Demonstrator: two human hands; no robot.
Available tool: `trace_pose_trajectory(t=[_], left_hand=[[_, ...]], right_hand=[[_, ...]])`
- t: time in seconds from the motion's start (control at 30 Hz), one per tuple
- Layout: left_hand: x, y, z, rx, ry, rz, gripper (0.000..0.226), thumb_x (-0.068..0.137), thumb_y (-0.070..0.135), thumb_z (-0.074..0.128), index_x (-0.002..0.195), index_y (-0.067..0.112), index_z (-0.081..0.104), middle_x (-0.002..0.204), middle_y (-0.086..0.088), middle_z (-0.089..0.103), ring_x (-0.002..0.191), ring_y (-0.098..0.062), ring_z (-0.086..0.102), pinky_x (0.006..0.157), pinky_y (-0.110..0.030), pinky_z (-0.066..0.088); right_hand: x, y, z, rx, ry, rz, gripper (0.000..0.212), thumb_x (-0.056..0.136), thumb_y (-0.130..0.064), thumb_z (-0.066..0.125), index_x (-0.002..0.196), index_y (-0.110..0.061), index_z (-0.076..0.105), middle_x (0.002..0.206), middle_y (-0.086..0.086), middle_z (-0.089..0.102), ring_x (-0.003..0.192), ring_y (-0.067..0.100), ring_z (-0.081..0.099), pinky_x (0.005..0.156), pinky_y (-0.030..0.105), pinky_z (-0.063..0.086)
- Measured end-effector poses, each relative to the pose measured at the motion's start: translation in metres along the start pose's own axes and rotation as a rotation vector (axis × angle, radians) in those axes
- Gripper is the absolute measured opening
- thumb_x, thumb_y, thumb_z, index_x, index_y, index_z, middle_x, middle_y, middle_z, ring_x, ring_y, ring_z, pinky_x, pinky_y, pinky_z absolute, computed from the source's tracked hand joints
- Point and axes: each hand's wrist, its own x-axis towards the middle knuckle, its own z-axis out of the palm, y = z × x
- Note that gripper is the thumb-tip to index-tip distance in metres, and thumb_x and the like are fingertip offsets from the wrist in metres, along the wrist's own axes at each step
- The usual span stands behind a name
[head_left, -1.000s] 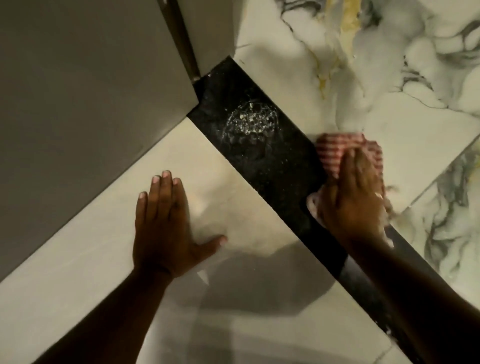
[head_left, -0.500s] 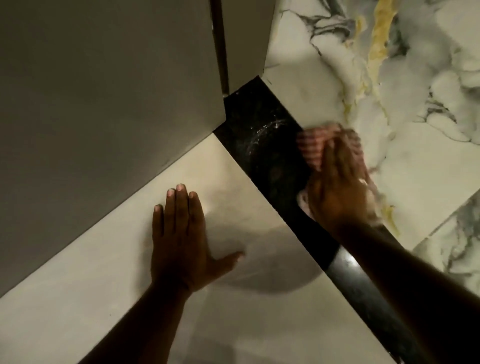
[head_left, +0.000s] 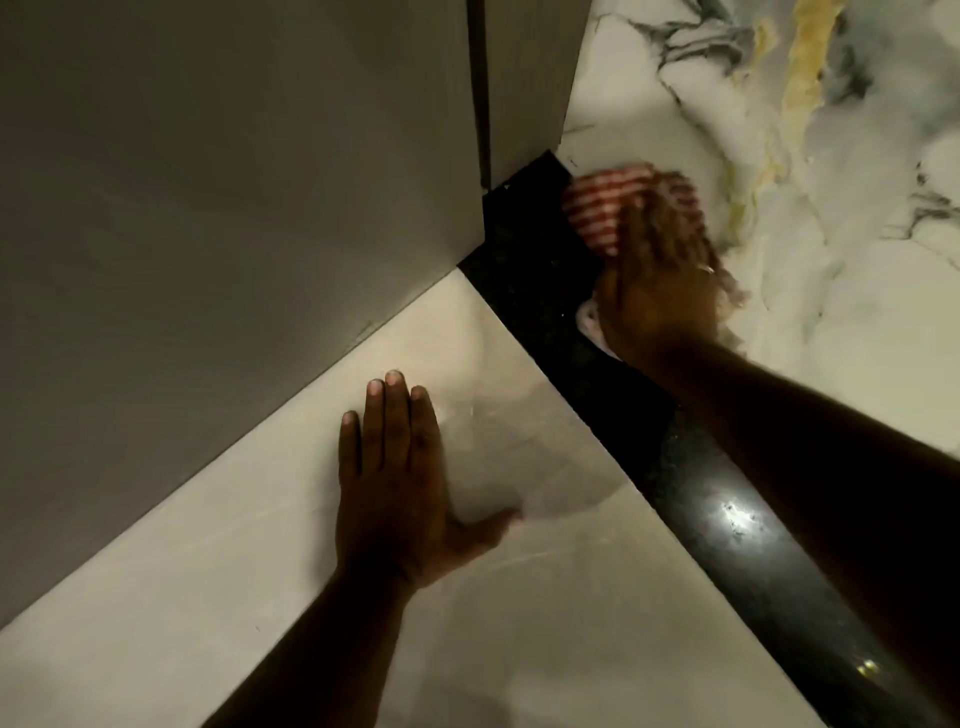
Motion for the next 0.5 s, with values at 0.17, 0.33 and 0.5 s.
trace_pose_trajectory(t=[0.17,0.33,0.5], left_hand=[[0.001,0.0,-0.001,-0.023,-0.009,-0.001,0.138,0.067,0.098,0.031,0.158,-0.005,0.022,0.168,-0.027,0.017,0.157,-0.044,0.013,0.125,-0.06,0.012],[0.001,0.001,-0.005,-0.035,-0.029,0.002,0.137,0.066,0.098,0.036,0.158,-0.004,0.027,0.166,-0.027,0.022,0.155,-0.045,0.019,0.123,-0.063,0.021],[0.0,0.002,-0.006,0.014,-0.039,-0.004,0.139,0.062,0.096,0.044,0.157,-0.004,0.028,0.166,-0.027,0.021,0.155,-0.045,0.017,0.123,-0.063,0.019]], right_hand=[[-0.111,-0.028,0.015,0.027,-0.009,-0.14,0.07,0.096,-0.04,0.027,0.152,0.001,0.021,0.159,0.02,0.01,0.148,0.037,0.009,0.122,0.039,-0.008],[-0.061,-0.066,0.013,0.006,-0.052,-0.292,0.072,0.094,-0.049,0.004,0.153,-0.009,0.001,0.163,0.014,-0.002,0.151,0.031,-0.004,0.123,0.048,0.001],[0.033,-0.058,-0.005,-0.072,-0.027,-0.3,0.08,0.09,-0.047,0.014,0.154,0.0,0.009,0.163,0.022,0.004,0.151,0.034,-0.001,0.124,0.047,0.003]])
